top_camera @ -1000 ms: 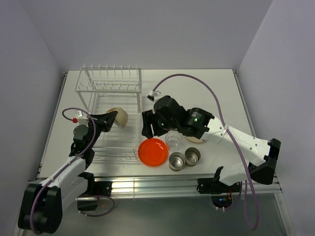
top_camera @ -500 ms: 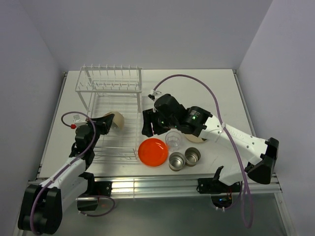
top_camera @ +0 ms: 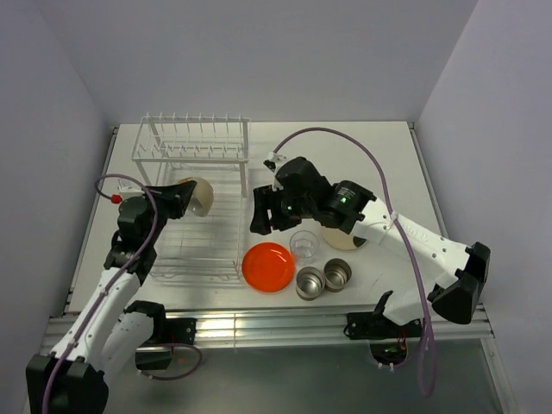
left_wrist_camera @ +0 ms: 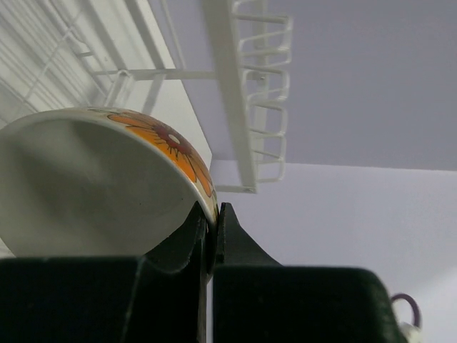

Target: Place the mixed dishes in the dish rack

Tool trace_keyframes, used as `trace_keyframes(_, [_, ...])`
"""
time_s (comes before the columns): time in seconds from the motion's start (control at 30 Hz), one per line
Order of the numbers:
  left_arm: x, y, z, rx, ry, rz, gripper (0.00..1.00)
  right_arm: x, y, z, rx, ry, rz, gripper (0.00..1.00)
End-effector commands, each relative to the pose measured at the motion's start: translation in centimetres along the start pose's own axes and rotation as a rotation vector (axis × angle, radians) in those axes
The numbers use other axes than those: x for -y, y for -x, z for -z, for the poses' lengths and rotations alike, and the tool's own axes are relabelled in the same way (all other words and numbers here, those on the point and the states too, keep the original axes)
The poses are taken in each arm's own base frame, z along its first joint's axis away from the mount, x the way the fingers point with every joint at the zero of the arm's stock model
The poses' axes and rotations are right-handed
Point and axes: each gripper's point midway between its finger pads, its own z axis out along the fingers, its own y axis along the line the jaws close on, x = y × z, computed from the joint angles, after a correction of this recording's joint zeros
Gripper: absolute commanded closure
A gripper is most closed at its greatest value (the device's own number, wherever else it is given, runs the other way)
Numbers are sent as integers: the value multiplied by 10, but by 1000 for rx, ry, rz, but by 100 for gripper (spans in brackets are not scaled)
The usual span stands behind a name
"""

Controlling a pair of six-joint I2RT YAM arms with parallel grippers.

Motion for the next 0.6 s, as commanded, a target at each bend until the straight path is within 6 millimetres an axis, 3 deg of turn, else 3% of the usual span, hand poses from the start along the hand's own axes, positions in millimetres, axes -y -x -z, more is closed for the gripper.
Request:
trace_keyframes(0.0, [55,4,23,7,-65,-48,100,-8,20,5,27,66,-4,32])
trace_keyframes(0.13, [48,4,38,-8,80,-108,100,-11,30,11,43,53,24,32])
trace_keyframes(0.17, [57,5,43,-12,84,-119,100,-10,32,10,47,48,26,33])
trace_keyframes(0.2, [42,2,44,-33,160,-126,100,-10,32,8,43,39,30,33])
trace_keyframes(0.23, [40,0,47,-48,192,-138,100,-13,34,10,52,38,43,34])
trace_keyframes(0.27, [49,0,51,-51,207,-143,100,-14,36,10,58,29,52,34])
trace_keyframes(0.3, [28,0,54,-57,324,-139,100,-18,39,11,73,12,76,35])
trace_keyframes(0.33, [26,-1,56,-66,355,-147,100,-15,43,11,89,-9,82,35])
trace_keyframes(0.37, [39,-2,58,-75,350,-167,100,-20,42,11,91,-15,100,35])
trace_keyframes(0.43, [20,-6,57,-113,478,-222,100,-24,49,9,112,-38,110,35])
trace_keyframes(0.57, [22,-18,58,-125,578,-305,100,-34,56,2,155,-77,121,37])
